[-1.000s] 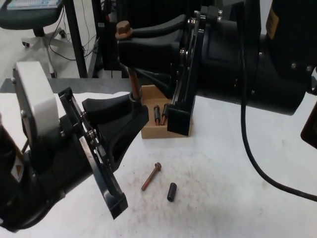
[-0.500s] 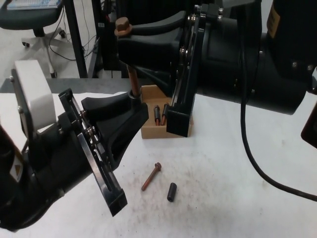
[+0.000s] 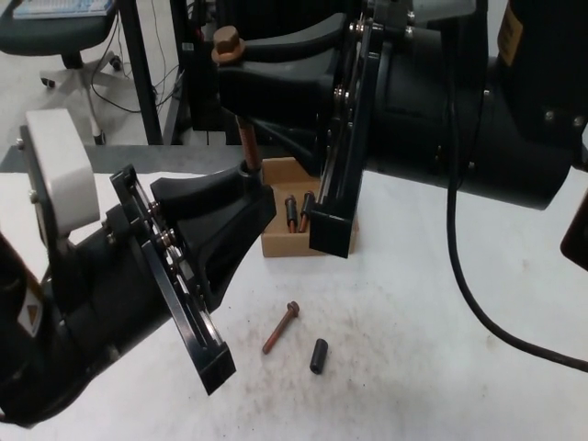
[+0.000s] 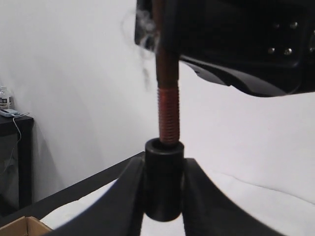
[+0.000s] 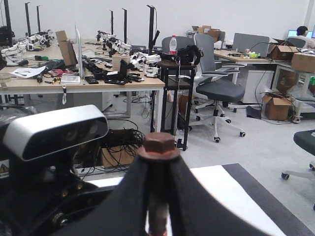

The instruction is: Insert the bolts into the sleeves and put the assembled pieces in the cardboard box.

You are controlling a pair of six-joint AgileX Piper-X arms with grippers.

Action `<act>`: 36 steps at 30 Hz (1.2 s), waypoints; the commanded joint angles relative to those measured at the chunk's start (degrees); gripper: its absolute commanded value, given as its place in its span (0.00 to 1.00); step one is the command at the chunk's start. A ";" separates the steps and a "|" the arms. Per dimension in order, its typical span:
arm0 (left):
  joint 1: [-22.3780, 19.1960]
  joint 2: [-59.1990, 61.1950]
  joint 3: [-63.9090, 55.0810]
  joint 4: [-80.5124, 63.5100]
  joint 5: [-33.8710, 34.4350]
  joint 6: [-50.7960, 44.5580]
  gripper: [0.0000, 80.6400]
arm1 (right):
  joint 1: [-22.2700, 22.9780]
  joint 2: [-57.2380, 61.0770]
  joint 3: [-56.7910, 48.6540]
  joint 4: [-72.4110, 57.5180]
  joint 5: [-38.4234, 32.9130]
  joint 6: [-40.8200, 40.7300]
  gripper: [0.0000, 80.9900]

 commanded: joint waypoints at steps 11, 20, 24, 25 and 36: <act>0.15 -0.64 -0.74 -4.46 -0.48 -0.84 0.00 | -0.04 0.10 0.03 2.23 0.69 -0.94 0.01; 0.15 -0.64 -0.74 -4.46 -0.48 -0.93 0.00 | -0.04 0.10 0.03 2.23 0.69 -0.94 0.01; 0.15 -0.64 -0.74 -4.46 -0.48 -0.93 0.00 | -0.04 0.10 0.03 2.23 0.69 -0.94 0.01; 0.15 -0.64 -0.74 -4.46 -0.48 -0.93 0.00 | -0.04 0.10 0.03 2.23 0.69 -0.94 0.01; 0.15 -0.64 -0.74 -4.46 -0.48 -2.47 0.00 | -0.04 0.10 0.03 2.23 0.93 -0.94 0.01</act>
